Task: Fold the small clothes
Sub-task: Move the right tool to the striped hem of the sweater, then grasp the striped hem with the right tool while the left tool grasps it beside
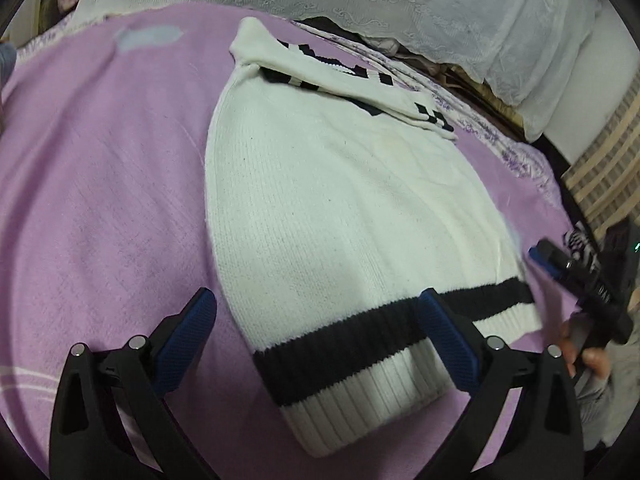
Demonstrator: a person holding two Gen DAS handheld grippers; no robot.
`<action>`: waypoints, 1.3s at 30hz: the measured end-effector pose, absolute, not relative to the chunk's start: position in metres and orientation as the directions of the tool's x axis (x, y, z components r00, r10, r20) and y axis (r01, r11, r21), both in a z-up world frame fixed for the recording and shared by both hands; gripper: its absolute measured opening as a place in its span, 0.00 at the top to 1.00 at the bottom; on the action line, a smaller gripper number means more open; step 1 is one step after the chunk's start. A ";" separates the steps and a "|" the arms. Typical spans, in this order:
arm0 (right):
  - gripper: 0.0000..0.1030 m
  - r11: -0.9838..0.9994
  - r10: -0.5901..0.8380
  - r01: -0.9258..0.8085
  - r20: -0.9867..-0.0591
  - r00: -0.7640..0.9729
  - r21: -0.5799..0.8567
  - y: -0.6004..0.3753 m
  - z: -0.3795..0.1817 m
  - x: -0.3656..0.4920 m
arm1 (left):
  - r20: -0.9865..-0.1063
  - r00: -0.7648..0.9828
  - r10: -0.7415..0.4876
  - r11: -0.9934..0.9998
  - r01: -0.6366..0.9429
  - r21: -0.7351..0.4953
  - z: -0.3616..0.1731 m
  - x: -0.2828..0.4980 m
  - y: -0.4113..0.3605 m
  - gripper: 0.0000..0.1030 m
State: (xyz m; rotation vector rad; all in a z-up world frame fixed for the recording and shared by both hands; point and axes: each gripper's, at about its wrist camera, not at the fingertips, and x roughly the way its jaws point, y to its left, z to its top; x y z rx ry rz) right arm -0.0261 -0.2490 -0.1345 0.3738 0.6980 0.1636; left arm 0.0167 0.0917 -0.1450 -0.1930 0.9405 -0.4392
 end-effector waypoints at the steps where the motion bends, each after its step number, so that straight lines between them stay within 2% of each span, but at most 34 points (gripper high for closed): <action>1: 0.11 0.916 0.283 -0.025 -0.601 0.747 0.400 -0.249 -0.136 -0.026 | -0.738 0.507 -0.446 0.895 0.282 -0.346 -0.145 0.017 0.091 0.04; 3: 0.13 0.902 0.323 -0.037 -0.616 0.719 0.430 -0.249 -0.141 -0.024 | -0.745 0.500 -0.440 0.896 0.291 -0.334 -0.146 0.018 0.085 0.04; 5: 0.24 0.885 0.370 -0.053 -0.630 0.682 0.463 -0.248 -0.147 -0.024 | -0.740 0.488 -0.463 0.884 0.317 -0.344 -0.145 0.017 0.083 0.04; 7: 0.29 0.867 0.412 -0.065 -0.638 0.650 0.494 -0.247 -0.152 -0.026 | -0.726 0.470 -0.501 0.861 0.351 -0.368 -0.143 0.015 0.082 0.05; 16: 0.30 0.808 0.511 -0.077 -0.631 0.583 0.584 -0.241 -0.156 0.004 | -0.739 0.413 -0.532 0.842 0.352 -0.410 -0.147 0.040 0.073 0.05; 18: 0.39 0.791 0.530 -0.085 -0.608 0.592 0.606 -0.241 -0.157 0.010 | -0.726 0.415 -0.548 0.832 0.363 -0.420 -0.146 0.038 0.073 0.06; 19: 0.48 0.782 0.541 -0.091 -0.598 0.592 0.617 -0.242 -0.157 0.007 | -0.717 0.415 -0.560 0.824 0.365 -0.433 -0.146 0.035 0.075 0.09; 21: 0.54 0.759 0.572 -0.112 -0.575 0.585 0.642 -0.245 -0.158 0.000 | -0.684 0.411 -0.603 0.796 0.369 -0.480 -0.145 0.032 0.084 0.17; 24: 0.56 0.751 0.583 -0.117 -0.569 0.581 0.650 -0.246 -0.160 -0.002 | -0.661 0.399 -0.636 0.772 0.341 -0.537 -0.148 0.039 0.092 0.20; 27: 0.56 0.734 0.591 -0.102 -0.559 0.582 0.671 -0.248 -0.163 0.007 | -0.668 0.411 -0.620 0.784 0.308 -0.538 -0.151 0.048 0.091 0.20; 32: 0.56 0.682 0.613 -0.070 -0.516 0.599 0.728 -0.257 -0.167 0.010 | -0.640 0.395 -0.659 0.752 0.337 -0.567 -0.149 0.042 0.092 0.20; 34: 0.56 0.703 0.607 -0.092 -0.527 0.595 0.705 -0.251 -0.165 0.008 | -0.618 0.394 -0.680 0.733 0.344 -0.587 -0.148 0.041 0.094 0.27; 39: 0.56 0.673 0.638 -0.122 -0.488 0.596 0.730 -0.256 -0.160 -0.003 | -0.569 0.362 -0.738 0.671 0.310 -0.673 -0.156 0.041 0.110 0.33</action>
